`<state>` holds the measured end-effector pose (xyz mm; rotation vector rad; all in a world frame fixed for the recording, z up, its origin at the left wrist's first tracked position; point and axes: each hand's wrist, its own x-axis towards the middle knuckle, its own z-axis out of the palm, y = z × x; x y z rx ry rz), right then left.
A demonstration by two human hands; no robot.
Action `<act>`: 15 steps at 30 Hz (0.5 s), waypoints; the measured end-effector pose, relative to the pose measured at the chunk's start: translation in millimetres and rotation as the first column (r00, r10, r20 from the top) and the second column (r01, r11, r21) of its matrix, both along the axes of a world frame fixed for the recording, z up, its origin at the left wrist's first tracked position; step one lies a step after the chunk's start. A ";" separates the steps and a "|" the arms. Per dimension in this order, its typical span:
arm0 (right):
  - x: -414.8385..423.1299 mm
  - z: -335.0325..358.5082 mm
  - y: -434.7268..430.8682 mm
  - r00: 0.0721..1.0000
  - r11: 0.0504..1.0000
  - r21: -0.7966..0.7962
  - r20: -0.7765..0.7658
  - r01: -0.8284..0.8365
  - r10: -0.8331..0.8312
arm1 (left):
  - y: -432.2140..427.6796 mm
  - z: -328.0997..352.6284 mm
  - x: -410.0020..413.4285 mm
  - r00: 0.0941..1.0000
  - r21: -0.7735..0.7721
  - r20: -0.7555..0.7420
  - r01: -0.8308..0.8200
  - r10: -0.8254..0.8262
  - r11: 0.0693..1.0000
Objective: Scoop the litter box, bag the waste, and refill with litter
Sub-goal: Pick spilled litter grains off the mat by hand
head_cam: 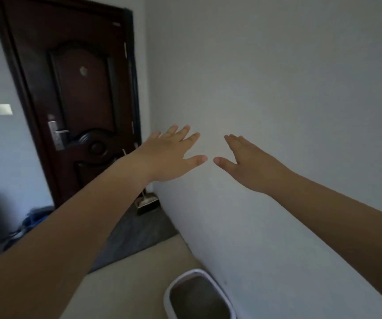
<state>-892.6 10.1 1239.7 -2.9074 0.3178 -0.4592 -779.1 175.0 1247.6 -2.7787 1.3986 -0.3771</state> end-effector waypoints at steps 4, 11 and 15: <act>64.1 -18.8 25.5 0.991 0.992 0.023 -0.047 -0.123 0.124 | 38.3 -14.2 46.8 0.993 0.052 -0.048 -0.107 0.109 0.993; 152.5 -48.4 12.8 0.957 0.962 0.017 -0.096 -0.273 0.273 | 51.0 -51.5 108.9 0.966 0.092 -0.113 -0.223 0.233 0.970; 204.5 -52.1 -4.1 0.931 0.938 0.006 -0.112 -0.348 0.346 | 52.7 -56.2 140.0 0.940 0.094 -0.077 -0.324 0.331 0.941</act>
